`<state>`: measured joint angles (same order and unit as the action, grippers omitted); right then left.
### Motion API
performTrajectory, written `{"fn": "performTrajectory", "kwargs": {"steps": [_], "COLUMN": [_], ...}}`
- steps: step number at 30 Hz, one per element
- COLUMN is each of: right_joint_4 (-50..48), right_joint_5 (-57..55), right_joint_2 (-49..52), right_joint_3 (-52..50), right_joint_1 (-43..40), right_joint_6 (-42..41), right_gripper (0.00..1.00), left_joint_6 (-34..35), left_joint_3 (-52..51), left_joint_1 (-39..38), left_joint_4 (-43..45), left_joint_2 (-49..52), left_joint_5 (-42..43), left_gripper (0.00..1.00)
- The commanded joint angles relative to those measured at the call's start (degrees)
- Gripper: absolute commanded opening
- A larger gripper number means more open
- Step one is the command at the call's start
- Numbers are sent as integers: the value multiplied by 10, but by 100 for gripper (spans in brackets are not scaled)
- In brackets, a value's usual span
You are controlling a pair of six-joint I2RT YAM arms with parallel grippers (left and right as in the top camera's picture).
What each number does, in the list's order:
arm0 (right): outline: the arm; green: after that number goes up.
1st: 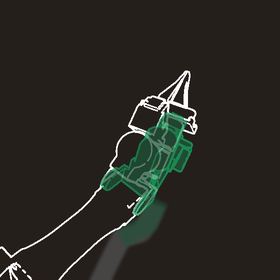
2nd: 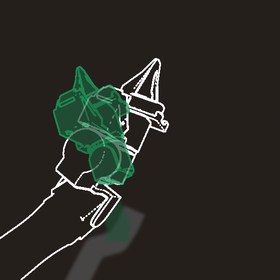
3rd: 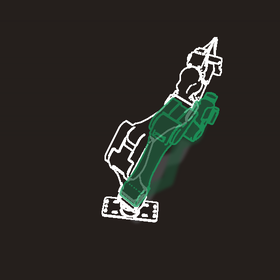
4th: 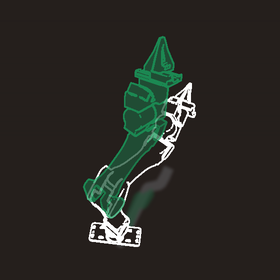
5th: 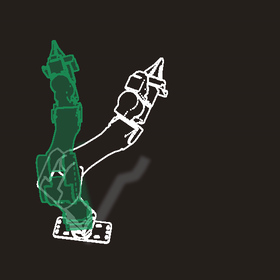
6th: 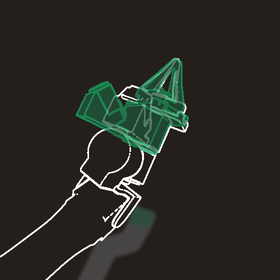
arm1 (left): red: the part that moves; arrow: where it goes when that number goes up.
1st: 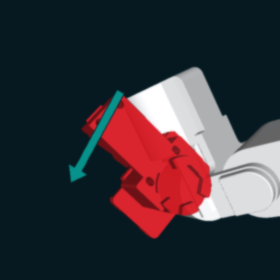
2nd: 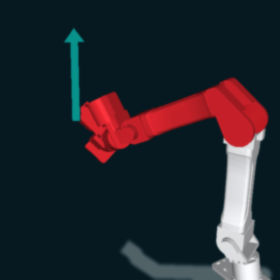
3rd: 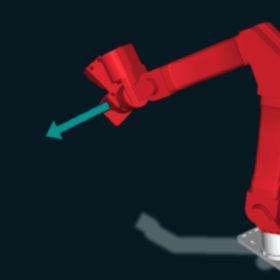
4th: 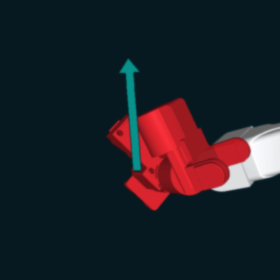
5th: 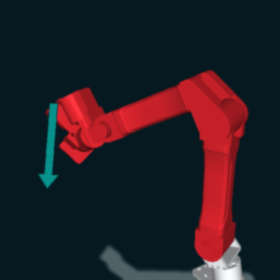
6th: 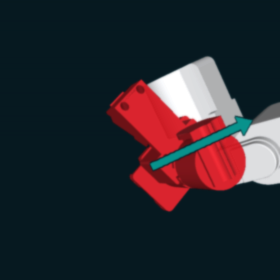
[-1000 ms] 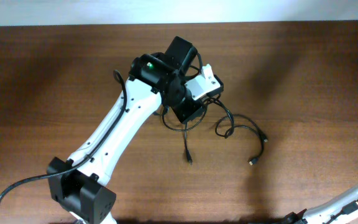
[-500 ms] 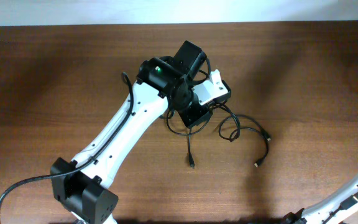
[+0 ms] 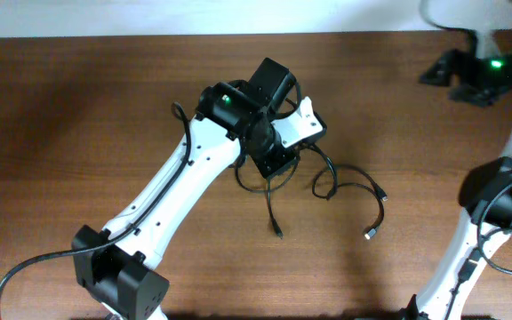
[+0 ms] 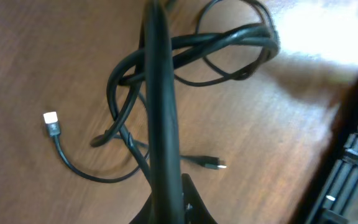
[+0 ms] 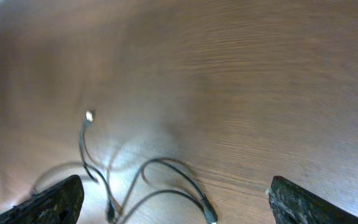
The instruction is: Untangle cables
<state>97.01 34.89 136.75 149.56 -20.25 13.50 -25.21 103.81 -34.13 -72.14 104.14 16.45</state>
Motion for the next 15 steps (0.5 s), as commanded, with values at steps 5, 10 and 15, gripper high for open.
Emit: {"fn": "performTrajectory", "kwargs": {"steps": [5,10,15], "right_joint_4": [3,3,1], "right_joint_5": [-93,-92,-82], "right_joint_2": [-202,-388,-471], "right_joint_3": [-21,-150,-492], "right_joint_1": [134,222,241], "right_joint_6": [59,14,13], "right_gripper": [99,99,94], "left_joint_6": [1,3,3], "left_joint_3": [4,4,4], "left_joint_1": [52,98,104], "left_joint_4": [94,94,27], "left_joint_2": [-8,-8,-8], "left_joint_5": [-101,-35,64], "left_gripper": [0,100,95]}}
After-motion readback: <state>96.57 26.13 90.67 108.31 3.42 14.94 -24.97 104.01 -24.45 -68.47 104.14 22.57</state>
